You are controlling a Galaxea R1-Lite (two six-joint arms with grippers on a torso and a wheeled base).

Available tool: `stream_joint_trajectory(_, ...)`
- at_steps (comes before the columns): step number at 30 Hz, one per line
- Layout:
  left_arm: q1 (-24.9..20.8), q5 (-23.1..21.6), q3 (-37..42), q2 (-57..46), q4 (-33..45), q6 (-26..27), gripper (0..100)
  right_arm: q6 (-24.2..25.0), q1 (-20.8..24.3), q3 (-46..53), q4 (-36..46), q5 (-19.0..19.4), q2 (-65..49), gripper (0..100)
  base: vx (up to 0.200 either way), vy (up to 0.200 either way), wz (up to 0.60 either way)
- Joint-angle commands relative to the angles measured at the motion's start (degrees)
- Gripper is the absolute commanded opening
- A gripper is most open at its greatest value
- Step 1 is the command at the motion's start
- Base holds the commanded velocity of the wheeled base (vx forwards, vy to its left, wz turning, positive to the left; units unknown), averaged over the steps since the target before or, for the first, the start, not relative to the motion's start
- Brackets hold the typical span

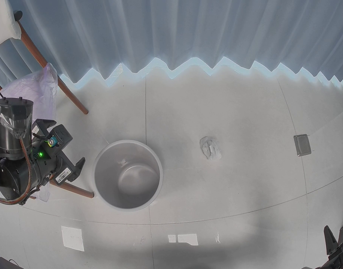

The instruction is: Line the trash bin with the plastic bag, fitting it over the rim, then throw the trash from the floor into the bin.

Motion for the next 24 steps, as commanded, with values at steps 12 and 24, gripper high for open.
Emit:
stream_joint_trajectory(12, 4.3, 20.09, 2.3, 1.72, -0.5, -0.48, 100, -0.02, 0.0, 1.01, -0.02, 0.0, -0.96, 100, 0.0, 0.0, 0.0)
stream_joint_trajectory(24, 5.01, 20.8, 2.39, 7.52, -6.39, 0.23, 100, -0.02, 0.0, 1.01, -0.02, 0.0, -0.96, 100, 0.0, 0.0, 0.0)
